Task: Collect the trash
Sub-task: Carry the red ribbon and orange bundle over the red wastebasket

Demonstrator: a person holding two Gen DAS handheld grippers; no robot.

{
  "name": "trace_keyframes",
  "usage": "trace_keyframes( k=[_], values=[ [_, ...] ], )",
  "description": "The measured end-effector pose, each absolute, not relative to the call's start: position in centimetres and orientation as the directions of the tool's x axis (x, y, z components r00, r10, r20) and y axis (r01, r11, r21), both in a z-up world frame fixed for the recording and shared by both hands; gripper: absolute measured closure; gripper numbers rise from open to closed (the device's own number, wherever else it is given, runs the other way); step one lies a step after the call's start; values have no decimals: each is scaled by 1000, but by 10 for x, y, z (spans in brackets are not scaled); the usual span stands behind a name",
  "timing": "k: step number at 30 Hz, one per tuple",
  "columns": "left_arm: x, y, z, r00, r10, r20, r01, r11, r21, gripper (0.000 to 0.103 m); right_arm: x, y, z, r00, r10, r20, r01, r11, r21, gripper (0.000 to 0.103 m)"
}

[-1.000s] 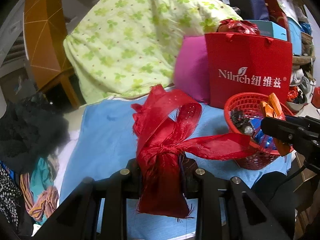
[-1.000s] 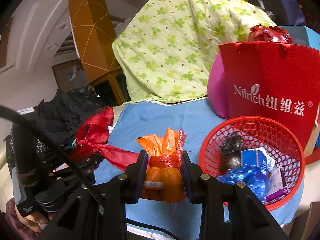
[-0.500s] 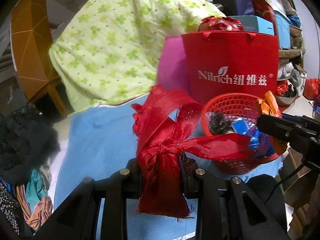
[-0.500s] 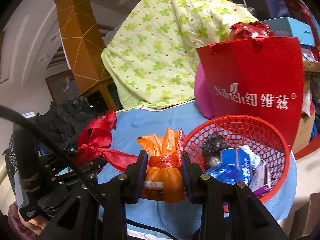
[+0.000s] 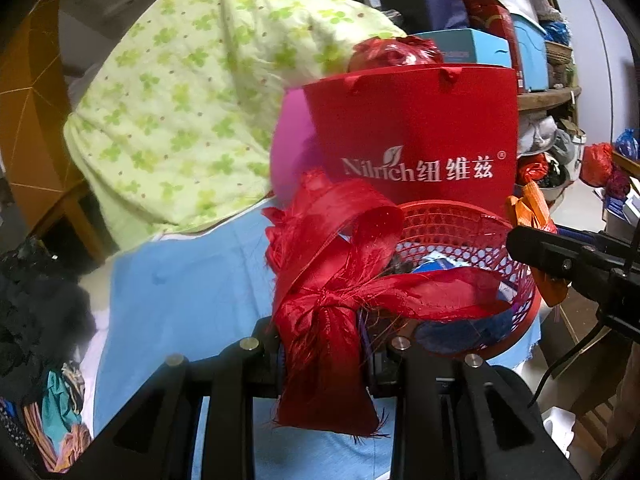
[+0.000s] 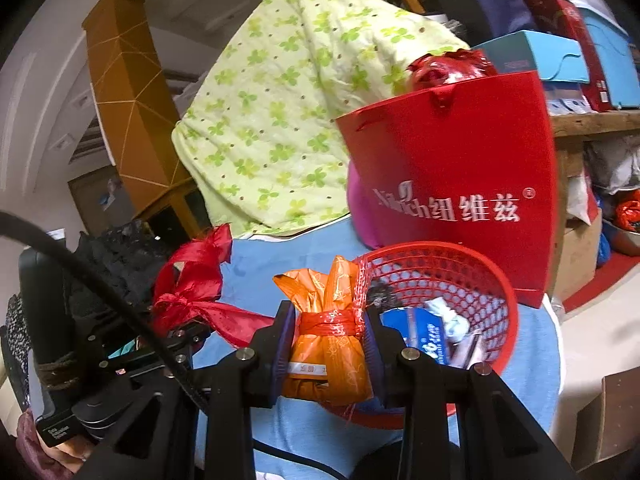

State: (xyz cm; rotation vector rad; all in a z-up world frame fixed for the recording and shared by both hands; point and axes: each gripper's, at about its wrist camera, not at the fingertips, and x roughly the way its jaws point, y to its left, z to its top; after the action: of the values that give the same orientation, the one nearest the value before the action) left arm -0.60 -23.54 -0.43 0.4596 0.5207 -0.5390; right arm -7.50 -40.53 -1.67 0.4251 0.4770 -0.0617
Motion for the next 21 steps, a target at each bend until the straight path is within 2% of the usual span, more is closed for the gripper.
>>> trace_keyframes(
  k=[12,21],
  values=[
    [-2,-262,-11,700,-387,-600,630,731,263,72,-83,-431,-24,886,-3,-463,220,883,415,67],
    [1,-274,-19,607,-462,-647,712,678,183,72,-89,-447,-32,878,-36,-477,271,858,435,67]
  ],
)
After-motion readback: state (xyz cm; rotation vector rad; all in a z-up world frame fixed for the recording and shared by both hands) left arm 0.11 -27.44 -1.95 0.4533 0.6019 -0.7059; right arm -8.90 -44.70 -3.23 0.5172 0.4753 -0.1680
